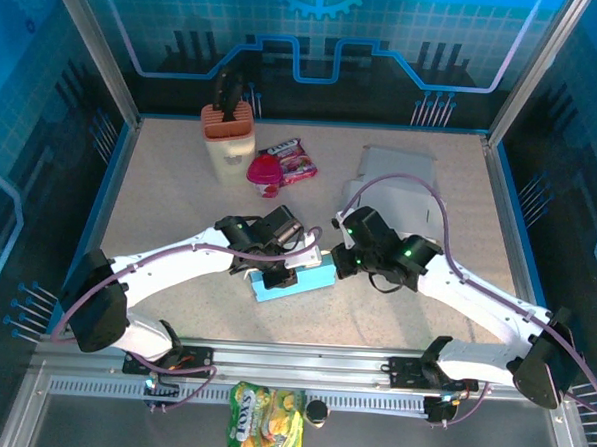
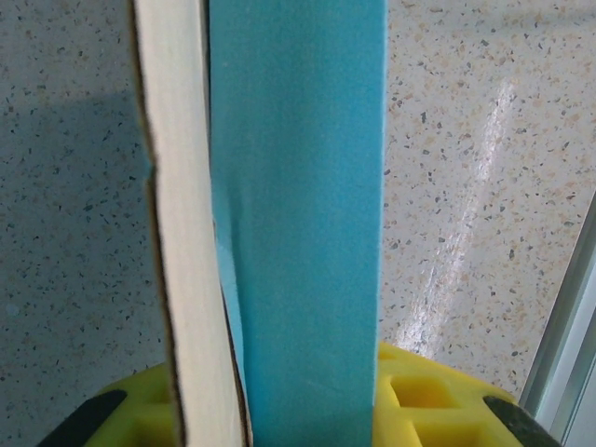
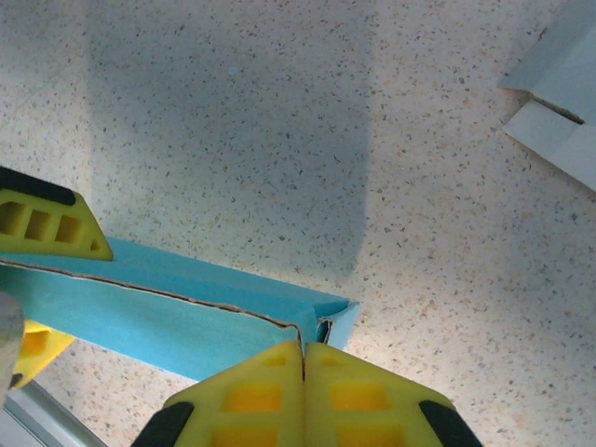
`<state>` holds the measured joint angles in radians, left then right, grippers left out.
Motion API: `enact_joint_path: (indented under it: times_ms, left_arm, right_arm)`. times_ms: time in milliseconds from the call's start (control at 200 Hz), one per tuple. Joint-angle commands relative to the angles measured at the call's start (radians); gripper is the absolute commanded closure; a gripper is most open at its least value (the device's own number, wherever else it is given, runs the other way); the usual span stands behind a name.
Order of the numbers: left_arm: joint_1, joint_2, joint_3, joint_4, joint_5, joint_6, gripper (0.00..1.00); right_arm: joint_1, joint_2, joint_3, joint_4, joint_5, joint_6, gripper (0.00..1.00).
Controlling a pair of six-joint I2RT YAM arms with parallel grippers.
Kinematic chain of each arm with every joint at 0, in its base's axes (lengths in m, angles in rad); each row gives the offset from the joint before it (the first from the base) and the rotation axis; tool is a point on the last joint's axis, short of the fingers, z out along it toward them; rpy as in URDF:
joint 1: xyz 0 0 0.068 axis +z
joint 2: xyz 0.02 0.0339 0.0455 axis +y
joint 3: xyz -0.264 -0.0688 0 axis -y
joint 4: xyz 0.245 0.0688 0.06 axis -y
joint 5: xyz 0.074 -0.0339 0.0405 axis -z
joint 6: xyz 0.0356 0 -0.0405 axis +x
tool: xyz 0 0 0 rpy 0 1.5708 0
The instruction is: Fold the paper box
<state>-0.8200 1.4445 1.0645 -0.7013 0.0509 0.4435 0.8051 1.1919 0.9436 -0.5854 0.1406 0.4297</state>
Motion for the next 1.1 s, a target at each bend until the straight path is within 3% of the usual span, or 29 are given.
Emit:
enact_joint_path:
  times_ms: [0,485,815,1091]
  left_arm:
    - [0.007,0.007,0.033,-0.002,-0.026,-0.032,0.82]
    - [0.006,0.006,0.043,0.0,-0.042,-0.033,0.83]
    - [0.007,-0.009,0.026,0.023,-0.047,-0.048,0.77]
    - [0.007,-0.015,0.016,0.031,-0.074,-0.054,0.62]
  right_arm:
    - [0.036,-0.003,-0.007,-0.019,0.053,0.072,1.0]
    - [0.101,-0.024,-0.095,0.024,0.206,0.118,1.0]
    - [0.149,-0.022,-0.131,0.065,0.28,0.147,1.0]
    - [0.166,-0.026,-0.16,0.07,0.321,0.167,1.0]
